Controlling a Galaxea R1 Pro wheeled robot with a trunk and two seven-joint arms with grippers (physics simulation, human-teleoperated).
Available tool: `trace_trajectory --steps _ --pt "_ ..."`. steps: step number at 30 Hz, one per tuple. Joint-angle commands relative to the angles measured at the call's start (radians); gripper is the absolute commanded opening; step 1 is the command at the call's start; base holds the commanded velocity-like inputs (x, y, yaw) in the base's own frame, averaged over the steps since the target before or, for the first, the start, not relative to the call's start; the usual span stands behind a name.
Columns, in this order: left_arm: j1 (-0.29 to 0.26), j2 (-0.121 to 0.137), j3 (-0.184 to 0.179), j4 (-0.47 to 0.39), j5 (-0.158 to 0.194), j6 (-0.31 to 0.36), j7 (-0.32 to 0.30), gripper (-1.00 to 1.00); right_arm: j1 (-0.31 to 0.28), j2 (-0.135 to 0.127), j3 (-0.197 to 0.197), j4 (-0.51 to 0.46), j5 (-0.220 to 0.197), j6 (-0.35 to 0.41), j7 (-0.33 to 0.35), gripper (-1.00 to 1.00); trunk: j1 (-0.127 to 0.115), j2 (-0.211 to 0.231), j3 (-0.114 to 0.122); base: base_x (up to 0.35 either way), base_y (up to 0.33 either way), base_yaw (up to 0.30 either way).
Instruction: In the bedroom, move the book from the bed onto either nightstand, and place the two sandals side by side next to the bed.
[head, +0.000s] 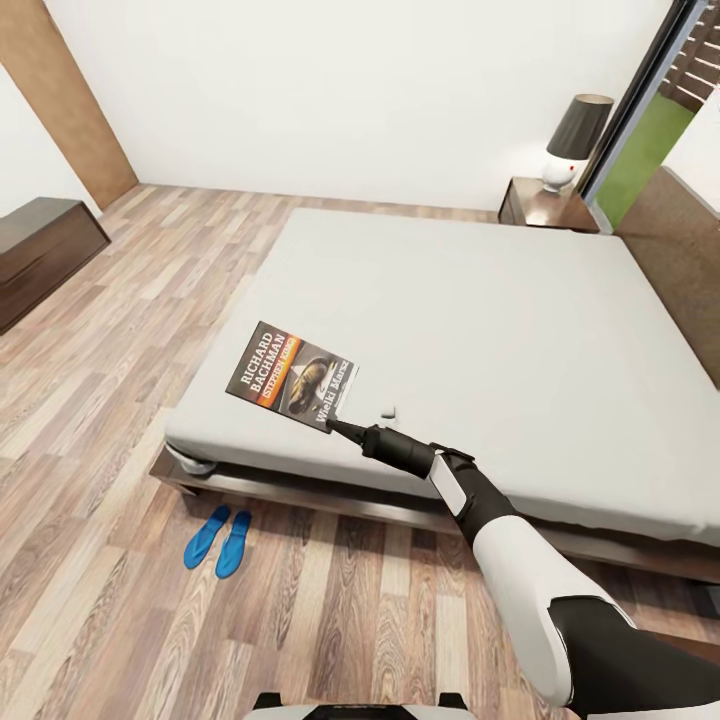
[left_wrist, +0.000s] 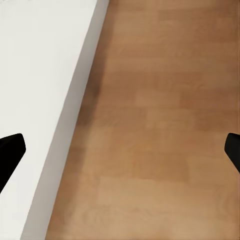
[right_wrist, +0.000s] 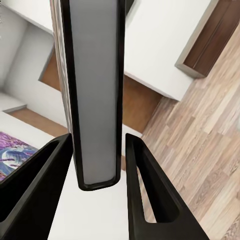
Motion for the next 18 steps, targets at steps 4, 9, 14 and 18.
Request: trace_trajectory --steps 4,9,14,18 --pt "0.0 -0.002 -0.009 0.0 0.01 -0.004 0.002 1.0 0.0 0.001 -0.004 0.0 -0.001 0.01 0.003 -1.0 0.001 -0.001 0.005 0.0 0.0 0.0" --pt "0.0 -0.003 -0.009 0.001 0.011 -0.004 0.001 1.0 0.0 0.001 -0.004 0.001 -0.001 0.01 0.004 -1.0 0.001 -0.001 0.013 0.0 0.0 0.0" --pt "0.0 -0.003 -0.009 0.001 0.012 -0.005 0.001 1.0 0.001 0.001 -0.004 0.002 -0.001 0.01 0.01 -1.0 0.001 -0.001 0.021 0.0 0.0 0.021" --pt "0.0 -0.002 -0.009 0.001 0.013 -0.007 0.0 1.0 0.003 0.001 -0.003 0.001 -0.001 0.01 0.013 -1.0 0.001 -0.001 0.028 0.0 0.0 0.048"
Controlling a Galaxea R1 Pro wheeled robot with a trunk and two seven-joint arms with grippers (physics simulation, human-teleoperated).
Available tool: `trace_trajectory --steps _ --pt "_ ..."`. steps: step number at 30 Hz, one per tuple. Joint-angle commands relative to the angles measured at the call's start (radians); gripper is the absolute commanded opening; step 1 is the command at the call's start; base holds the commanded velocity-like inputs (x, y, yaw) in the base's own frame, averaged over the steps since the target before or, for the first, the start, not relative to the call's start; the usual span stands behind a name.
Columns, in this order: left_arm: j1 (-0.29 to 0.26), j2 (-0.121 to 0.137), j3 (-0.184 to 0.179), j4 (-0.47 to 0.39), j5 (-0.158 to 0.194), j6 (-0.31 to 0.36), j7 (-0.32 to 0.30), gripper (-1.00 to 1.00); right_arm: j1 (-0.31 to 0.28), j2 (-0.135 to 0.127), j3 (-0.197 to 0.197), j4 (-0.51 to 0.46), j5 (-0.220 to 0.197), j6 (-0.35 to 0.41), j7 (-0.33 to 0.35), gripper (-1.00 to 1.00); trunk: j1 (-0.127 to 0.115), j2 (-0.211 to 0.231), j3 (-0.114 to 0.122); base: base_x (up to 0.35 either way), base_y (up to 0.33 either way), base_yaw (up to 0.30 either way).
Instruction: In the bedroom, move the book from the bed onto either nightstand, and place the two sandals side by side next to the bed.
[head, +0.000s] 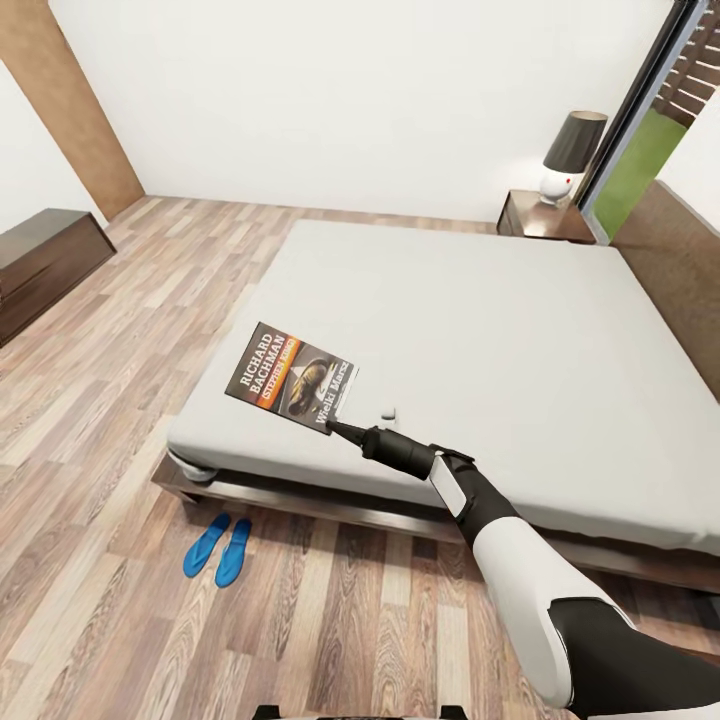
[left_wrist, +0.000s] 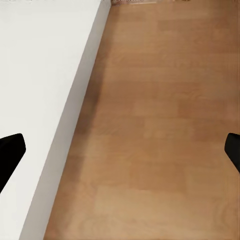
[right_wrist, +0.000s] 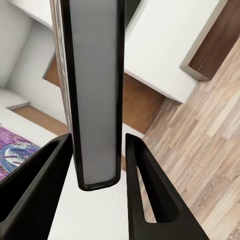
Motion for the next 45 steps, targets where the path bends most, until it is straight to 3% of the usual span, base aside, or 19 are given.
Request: trace_trajectory --steps 1,19,45 --pt "0.0 0.0 -0.009 0.0 0.01 -0.004 0.002 1.0 0.0 0.001 -0.004 0.0 -0.001 0.01 0.005 -1.0 0.001 -0.001 0.0 0.0 0.0 0.057" --pt "0.0 -0.001 -0.009 0.0 0.009 -0.004 0.001 1.0 0.003 0.001 -0.006 0.0 0.0 0.009 0.015 -1.0 0.001 -0.001 0.027 0.0 0.0 0.053" --pt "0.0 -0.001 -0.009 0.0 0.008 -0.003 0.001 1.0 0.004 0.001 -0.009 0.0 0.003 0.009 0.017 -1.0 0.001 -0.001 0.035 0.0 0.0 0.003"
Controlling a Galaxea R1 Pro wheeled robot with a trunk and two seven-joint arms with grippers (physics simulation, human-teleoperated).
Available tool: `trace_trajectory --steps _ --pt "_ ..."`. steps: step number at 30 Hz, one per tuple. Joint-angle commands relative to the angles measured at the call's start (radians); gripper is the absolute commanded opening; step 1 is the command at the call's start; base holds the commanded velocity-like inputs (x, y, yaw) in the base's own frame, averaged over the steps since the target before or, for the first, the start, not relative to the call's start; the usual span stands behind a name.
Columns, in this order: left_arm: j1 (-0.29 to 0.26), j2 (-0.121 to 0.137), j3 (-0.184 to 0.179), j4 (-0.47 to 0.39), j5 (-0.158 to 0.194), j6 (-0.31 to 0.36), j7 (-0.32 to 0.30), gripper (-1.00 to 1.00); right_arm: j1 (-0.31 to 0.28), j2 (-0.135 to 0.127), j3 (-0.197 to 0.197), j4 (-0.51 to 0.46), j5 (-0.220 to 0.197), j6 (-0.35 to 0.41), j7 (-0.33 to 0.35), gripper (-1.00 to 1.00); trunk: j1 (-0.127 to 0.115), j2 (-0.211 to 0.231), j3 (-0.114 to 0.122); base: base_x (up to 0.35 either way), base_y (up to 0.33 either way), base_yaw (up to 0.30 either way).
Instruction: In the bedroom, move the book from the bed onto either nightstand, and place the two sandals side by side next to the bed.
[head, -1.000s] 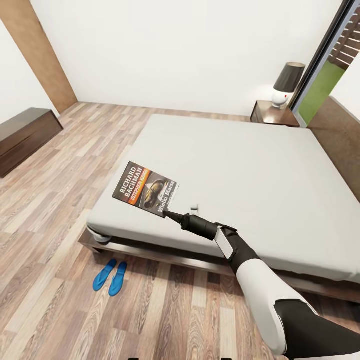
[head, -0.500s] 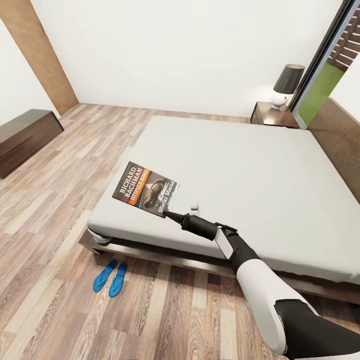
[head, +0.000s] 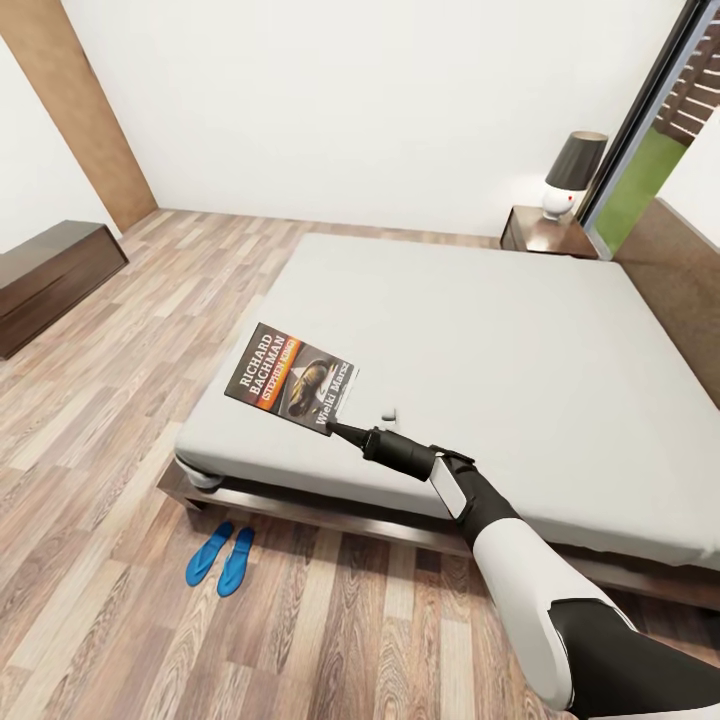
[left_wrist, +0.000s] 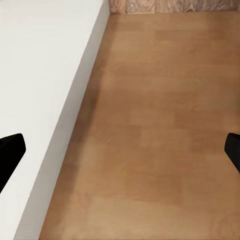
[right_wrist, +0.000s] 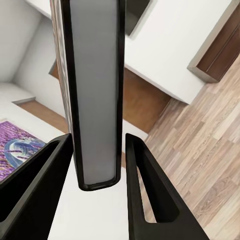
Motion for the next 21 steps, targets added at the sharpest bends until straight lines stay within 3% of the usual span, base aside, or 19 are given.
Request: trace_trajectory --steps 1,21 --pt "0.0 0.0 -0.009 0.0 0.01 -0.004 0.002 1.0 0.0 0.001 -0.004 0.0 -0.001 0.01 0.004 -1.0 0.001 -0.002 0.0 0.0 0.0 0.0" --pt "0.0 0.0 -0.008 0.0 0.011 -0.004 0.002 1.0 0.0 0.001 -0.006 0.0 -0.001 0.01 0.004 -1.0 0.001 -0.002 0.023 0.0 0.0 0.0"
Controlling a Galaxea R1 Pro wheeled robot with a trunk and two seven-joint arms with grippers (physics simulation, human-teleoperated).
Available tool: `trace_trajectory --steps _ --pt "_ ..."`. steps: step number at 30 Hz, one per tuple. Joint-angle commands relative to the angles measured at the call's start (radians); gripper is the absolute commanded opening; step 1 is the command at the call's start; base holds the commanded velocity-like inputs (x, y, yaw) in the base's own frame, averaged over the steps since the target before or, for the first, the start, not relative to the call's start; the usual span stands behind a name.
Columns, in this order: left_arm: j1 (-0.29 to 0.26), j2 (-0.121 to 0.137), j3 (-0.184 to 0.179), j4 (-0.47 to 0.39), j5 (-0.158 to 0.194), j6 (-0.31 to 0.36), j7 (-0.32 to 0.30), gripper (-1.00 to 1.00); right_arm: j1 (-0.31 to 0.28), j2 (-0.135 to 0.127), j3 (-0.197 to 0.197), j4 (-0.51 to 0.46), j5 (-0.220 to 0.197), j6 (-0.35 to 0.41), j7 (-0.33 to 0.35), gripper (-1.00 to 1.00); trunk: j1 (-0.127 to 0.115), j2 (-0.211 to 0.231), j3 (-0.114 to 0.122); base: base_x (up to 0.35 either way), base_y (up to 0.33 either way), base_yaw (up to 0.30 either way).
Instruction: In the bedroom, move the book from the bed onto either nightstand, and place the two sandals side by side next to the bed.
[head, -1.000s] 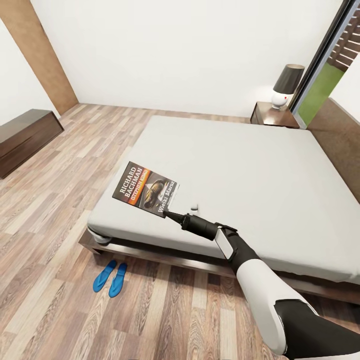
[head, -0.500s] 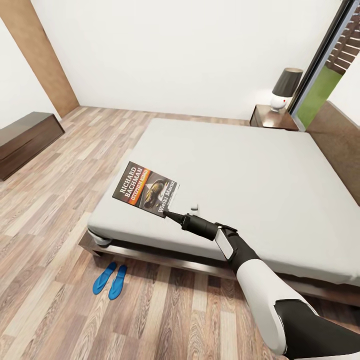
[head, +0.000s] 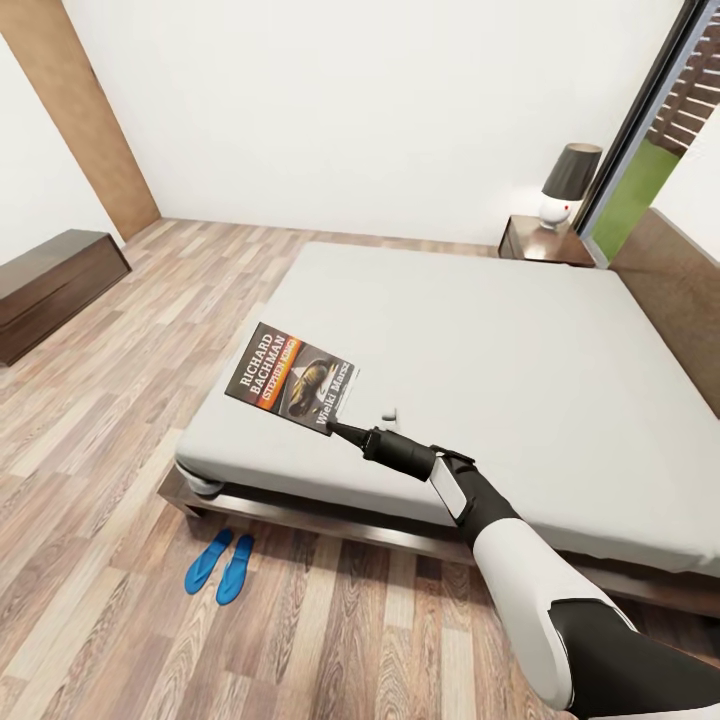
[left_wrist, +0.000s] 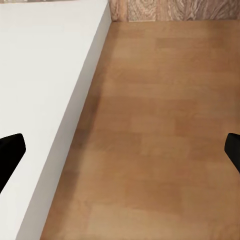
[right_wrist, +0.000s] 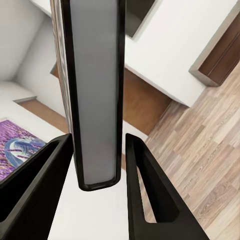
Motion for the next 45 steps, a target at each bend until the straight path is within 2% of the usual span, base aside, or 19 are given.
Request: trace_trajectory --steps 1,23,45 --pt "0.0 0.0 -0.009 0.0 0.01 -0.004 0.002 1.0 -0.001 0.001 -0.005 0.001 0.0 0.01 0.004 -1.0 0.001 -0.002 -0.001 0.0 0.0 0.0" --pt "0.0 0.0 -0.009 0.0 0.012 -0.004 0.0 1.0 0.0 0.001 -0.006 -0.001 -0.002 0.01 0.003 -1.0 0.001 -0.002 0.001 0.0 0.0 0.0" --pt "0.0 0.0 -0.005 0.0 0.014 -0.008 -0.007 1.0 0.0 0.001 -0.005 0.0 -0.001 0.01 0.001 -1.0 0.001 -0.002 0.032 0.0 0.0 0.0"
